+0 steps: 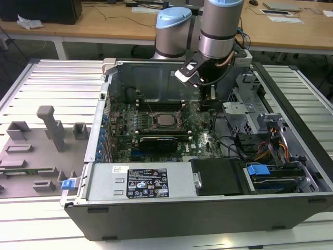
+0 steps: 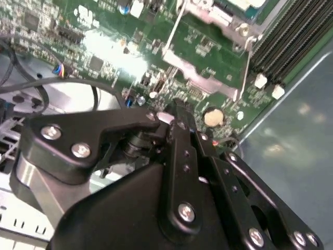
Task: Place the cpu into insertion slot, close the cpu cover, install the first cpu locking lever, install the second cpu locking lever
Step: 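Close the cpu cover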
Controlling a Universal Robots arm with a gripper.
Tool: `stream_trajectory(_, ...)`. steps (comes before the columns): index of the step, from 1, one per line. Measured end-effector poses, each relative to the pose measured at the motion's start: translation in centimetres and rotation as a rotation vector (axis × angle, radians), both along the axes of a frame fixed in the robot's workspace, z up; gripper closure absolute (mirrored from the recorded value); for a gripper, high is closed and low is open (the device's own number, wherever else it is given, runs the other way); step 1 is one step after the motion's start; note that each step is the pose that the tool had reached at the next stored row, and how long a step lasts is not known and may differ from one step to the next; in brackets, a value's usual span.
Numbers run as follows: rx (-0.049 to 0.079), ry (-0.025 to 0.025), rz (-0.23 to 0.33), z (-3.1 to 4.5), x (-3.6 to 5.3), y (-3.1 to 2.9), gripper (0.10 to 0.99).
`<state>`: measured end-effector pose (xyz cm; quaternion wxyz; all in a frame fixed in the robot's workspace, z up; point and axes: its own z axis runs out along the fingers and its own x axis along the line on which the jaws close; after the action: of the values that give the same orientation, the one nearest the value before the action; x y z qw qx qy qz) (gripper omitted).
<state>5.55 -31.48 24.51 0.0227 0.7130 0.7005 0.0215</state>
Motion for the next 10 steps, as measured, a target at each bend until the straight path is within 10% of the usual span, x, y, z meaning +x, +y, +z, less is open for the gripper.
stream_trajectory(10,0.000,-0.0010,0.000,0.01,-2.91,0.08,0.980)
